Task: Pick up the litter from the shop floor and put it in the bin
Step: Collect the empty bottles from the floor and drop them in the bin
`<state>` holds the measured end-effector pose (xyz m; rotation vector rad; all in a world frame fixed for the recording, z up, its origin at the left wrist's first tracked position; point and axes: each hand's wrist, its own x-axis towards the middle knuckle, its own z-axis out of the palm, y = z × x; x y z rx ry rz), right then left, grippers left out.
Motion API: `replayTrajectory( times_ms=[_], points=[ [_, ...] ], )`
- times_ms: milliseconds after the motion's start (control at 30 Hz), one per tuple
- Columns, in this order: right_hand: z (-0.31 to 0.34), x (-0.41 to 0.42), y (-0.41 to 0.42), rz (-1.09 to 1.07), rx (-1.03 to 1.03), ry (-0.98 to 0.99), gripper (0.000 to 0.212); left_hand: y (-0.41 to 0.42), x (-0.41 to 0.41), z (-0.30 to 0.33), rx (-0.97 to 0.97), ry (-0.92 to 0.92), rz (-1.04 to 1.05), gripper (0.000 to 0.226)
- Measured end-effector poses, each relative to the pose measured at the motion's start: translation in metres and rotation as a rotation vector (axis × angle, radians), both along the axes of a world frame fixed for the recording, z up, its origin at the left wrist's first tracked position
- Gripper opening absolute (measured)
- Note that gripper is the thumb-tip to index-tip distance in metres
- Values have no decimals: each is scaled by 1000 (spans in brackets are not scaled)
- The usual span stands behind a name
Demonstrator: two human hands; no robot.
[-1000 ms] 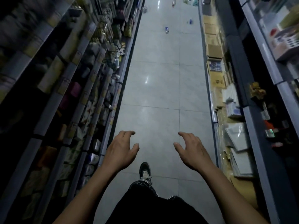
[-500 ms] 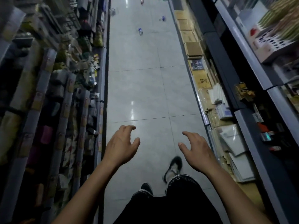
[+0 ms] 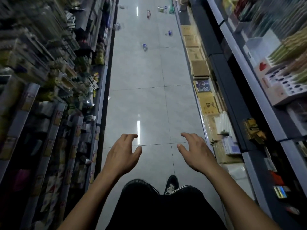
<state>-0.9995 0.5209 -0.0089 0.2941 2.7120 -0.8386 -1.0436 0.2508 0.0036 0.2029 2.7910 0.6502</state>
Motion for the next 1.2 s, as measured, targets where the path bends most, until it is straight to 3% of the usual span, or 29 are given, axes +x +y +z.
replayTrajectory(
  times_ms=[300,567,867,1200],
  points=[
    [7,-164,0,175,-2,32,54,-14,-88,-7,42,-34,244,47],
    [0,-308,-28,240,45,24,54,-48,-225,-19,72,-44,329,46],
    [11,-437,-43,150,108,-1,54,-58,-419,-3,77,-35,157,47],
    [-1,-547,4,-50,56,-27,54,12,-606,7,71,0,-36,46]
  ],
)
